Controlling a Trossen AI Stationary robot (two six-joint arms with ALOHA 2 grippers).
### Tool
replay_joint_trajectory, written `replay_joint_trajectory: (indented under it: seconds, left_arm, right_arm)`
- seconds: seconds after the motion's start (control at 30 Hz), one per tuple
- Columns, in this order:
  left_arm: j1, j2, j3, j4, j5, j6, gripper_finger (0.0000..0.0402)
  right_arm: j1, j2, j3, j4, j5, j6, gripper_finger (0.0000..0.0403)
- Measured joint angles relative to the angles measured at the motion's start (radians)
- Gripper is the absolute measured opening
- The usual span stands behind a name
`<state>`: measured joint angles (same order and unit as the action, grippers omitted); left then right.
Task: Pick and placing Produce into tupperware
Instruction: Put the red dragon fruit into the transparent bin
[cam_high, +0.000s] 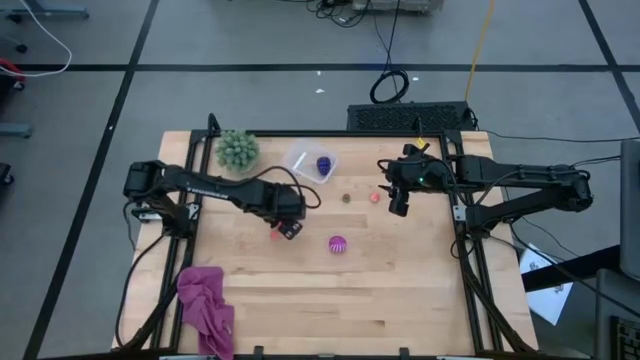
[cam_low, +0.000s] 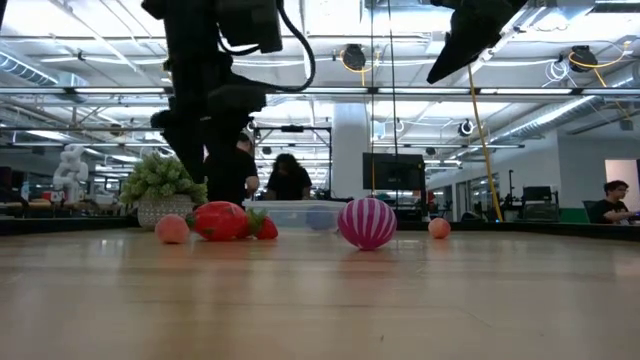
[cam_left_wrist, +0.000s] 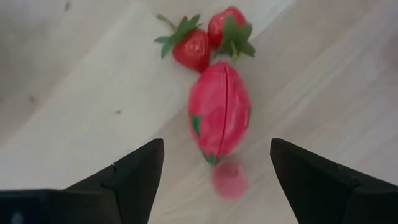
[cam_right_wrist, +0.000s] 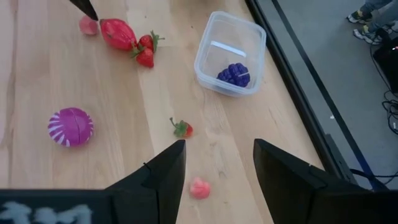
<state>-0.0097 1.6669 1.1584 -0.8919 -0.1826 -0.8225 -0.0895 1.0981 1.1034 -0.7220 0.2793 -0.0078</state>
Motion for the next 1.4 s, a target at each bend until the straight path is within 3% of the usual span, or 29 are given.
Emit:
replay_joint_trajectory:
  seconds: [0.4,0.83,1.4]
  left_arm:
    - [0.002,0.008,-0.09,0.153,0.02,-0.012,0.0302]
    - [0.051,0.163,-0.09,0.221,0.09,0.073,0.0302]
    - [0.057,0.133,-0.095,0.252,0.078,0.084,0.0294]
  right_arm:
    - [0.0,0.0,0.0,0.0,-0.001,0.0,0.018]
    - [0.0,0.0,0.0,0.01,-0.001,0.008,0.018]
    - [0.0,0.0,0.0,0.017,-0.001,0.004,0.018]
